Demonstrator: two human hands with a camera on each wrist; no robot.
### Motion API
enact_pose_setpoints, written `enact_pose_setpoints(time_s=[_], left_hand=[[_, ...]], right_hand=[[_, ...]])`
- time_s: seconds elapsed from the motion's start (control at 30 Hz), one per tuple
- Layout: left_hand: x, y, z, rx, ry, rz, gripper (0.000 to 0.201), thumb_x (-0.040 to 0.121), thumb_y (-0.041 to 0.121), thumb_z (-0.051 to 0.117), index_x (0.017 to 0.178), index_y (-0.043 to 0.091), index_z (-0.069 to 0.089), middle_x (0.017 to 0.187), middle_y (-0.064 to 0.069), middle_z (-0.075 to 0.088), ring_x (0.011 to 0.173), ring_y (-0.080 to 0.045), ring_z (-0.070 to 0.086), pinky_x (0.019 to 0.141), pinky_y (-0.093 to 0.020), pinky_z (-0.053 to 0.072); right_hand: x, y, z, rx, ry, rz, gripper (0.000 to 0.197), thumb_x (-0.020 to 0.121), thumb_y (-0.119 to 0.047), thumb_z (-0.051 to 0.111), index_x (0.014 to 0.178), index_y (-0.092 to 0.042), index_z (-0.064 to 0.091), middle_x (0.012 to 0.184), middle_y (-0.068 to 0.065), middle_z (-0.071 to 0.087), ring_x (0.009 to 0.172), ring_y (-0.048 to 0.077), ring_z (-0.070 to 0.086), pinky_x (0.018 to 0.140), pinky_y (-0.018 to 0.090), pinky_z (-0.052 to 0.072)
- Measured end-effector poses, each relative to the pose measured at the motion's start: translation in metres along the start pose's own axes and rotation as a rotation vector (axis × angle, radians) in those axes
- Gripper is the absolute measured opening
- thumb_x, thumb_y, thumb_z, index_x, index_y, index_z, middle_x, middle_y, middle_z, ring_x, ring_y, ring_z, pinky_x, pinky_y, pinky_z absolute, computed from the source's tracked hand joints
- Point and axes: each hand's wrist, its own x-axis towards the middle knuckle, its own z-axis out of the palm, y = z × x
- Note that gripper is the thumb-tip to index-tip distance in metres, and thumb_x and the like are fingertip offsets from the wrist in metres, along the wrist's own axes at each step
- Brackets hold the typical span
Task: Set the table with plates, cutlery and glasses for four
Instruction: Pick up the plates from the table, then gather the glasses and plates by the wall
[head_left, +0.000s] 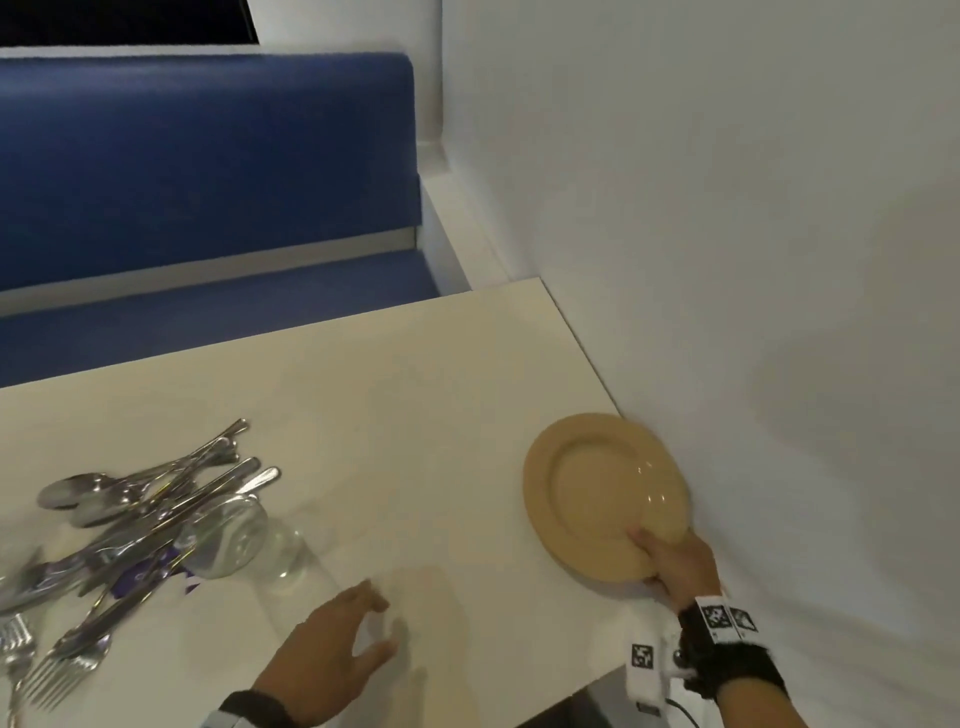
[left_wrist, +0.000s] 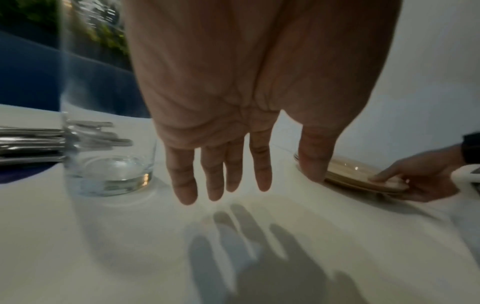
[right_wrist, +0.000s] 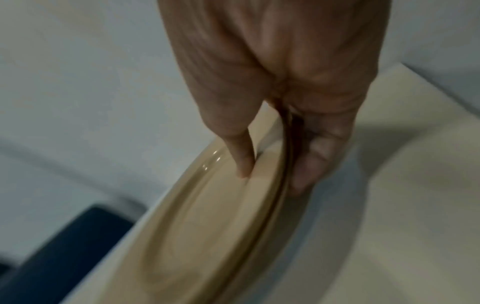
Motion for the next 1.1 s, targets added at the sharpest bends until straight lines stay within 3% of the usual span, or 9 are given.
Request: enact_pose_setpoints(time_s=[0.17, 0.27, 0.37, 0.47, 0.67, 0.77, 0.87, 1.0, 1.1], left_hand=[[0.016, 0.009, 0.024, 0.312, -0.071, -0.081, 0.079, 0.084, 0.069, 0.041, 0.154, 0.037, 0.022, 0.168, 0.005, -0.012, 0.155, -0.016, 0.008, 0.122, -0.044, 0.022], [0.017, 0.006, 0.03, 0.375, -0.096, -0.064, 0.078, 0.096, 0.053, 0.049, 0.159, 0.036, 0.004, 0.157, 0.009, -0.031, 0.155, -0.019, -0.011, 0.123, -0.05, 0.016], [0.02, -0.002, 0.034, 0.356, -0.117, -0.052, 0.08, 0.097, 0.05, 0.05, 0.159, 0.033, 0.003, 0.147, 0.007, -0.037, 0.155, -0.021, -0.013, 0.124, -0.047, 0.021], [0.016, -0.002, 0.031, 0.324, -0.099, -0.05, 0.077, 0.098, 0.045, 0.052, 0.159, 0.032, 0.008, 0.155, 0.007, -0.033, 0.155, -0.02, -0.011, 0.123, -0.046, 0.022], [0.003, 0.003, 0.019, 0.212, -0.054, -0.038, 0.063, 0.098, 0.036, 0.055, 0.154, 0.022, 0.029, 0.169, -0.003, 0.001, 0.156, -0.024, 0.005, 0.122, -0.048, 0.024], [-0.02, -0.007, 0.008, 0.107, -0.005, -0.033, 0.052, 0.098, 0.039, 0.052, 0.145, 0.018, 0.044, 0.157, -0.006, 0.034, 0.143, -0.028, 0.036, 0.116, -0.041, 0.034], [-0.051, -0.036, -0.003, 0.029, -0.016, -0.097, 0.051, 0.097, 0.053, 0.047, 0.14, 0.026, 0.048, 0.142, -0.002, 0.052, 0.13, -0.025, 0.048, 0.11, -0.043, 0.039], [-0.093, -0.093, -0.014, 0.003, 0.02, -0.157, 0.05, 0.094, 0.063, 0.045, 0.135, 0.036, 0.049, 0.136, 0.009, 0.056, 0.127, -0.016, 0.048, 0.11, -0.041, 0.039], [-0.128, -0.134, -0.029, -0.1, 0.144, -0.161, 0.046, 0.092, 0.061, 0.05, 0.132, 0.037, 0.053, 0.128, 0.014, 0.059, 0.119, -0.01, 0.051, 0.106, -0.033, 0.04]], right_hand=[[0.002, 0.007, 0.0, -0.726, 0.249, -0.414, 0.053, 0.082, -0.05, 0.051, 0.122, -0.015, 0.052, 0.12, 0.015, 0.056, 0.106, 0.034, 0.051, 0.078, 0.039, 0.043], [-0.009, -0.001, 0.022, -0.934, 0.136, -0.768, 0.041, 0.087, -0.036, 0.061, 0.123, -0.018, 0.064, 0.125, 0.011, 0.062, 0.12, 0.034, 0.054, 0.09, 0.048, 0.05], [-0.013, 0.002, 0.042, -1.081, -0.059, -0.847, 0.045, 0.096, -0.041, 0.048, 0.137, -0.024, 0.056, 0.144, 0.003, 0.052, 0.137, 0.024, 0.043, 0.103, 0.046, 0.046], [-0.01, -0.001, 0.045, -1.031, -0.119, -0.838, 0.044, 0.098, -0.032, 0.05, 0.14, -0.019, 0.053, 0.148, 0.007, 0.047, 0.14, 0.026, 0.039, 0.113, 0.042, 0.036], [-0.027, -0.015, 0.05, -1.077, -0.054, -0.777, 0.049, 0.079, -0.034, 0.048, 0.103, 0.001, 0.072, 0.099, 0.027, 0.068, 0.095, 0.046, 0.062, 0.086, 0.056, 0.049], [-0.074, -0.041, 0.086, -1.038, -0.09, -0.908, 0.03, 0.092, -0.023, 0.055, 0.114, -0.007, 0.067, 0.115, 0.017, 0.064, 0.108, 0.036, 0.057, 0.091, 0.046, 0.048], [-0.154, -0.063, 0.15, -0.778, -0.37, -1.07, 0.018, 0.09, -0.021, 0.066, 0.105, -0.031, 0.065, 0.101, -0.005, 0.065, 0.09, 0.011, 0.064, 0.079, 0.035, 0.052], [-0.222, -0.076, 0.236, -0.65, -0.659, -1.047, 0.054, 0.08, -0.039, 0.077, 0.127, -0.039, 0.049, 0.112, -0.018, 0.053, 0.099, 0.0, 0.057, 0.084, 0.028, 0.051], [-0.246, -0.08, 0.276, -0.533, -0.657, -0.903, 0.085, 0.068, -0.04, 0.088, 0.138, -0.037, 0.04, 0.122, -0.013, 0.047, 0.108, 0.008, 0.053, 0.091, 0.031, 0.047]])
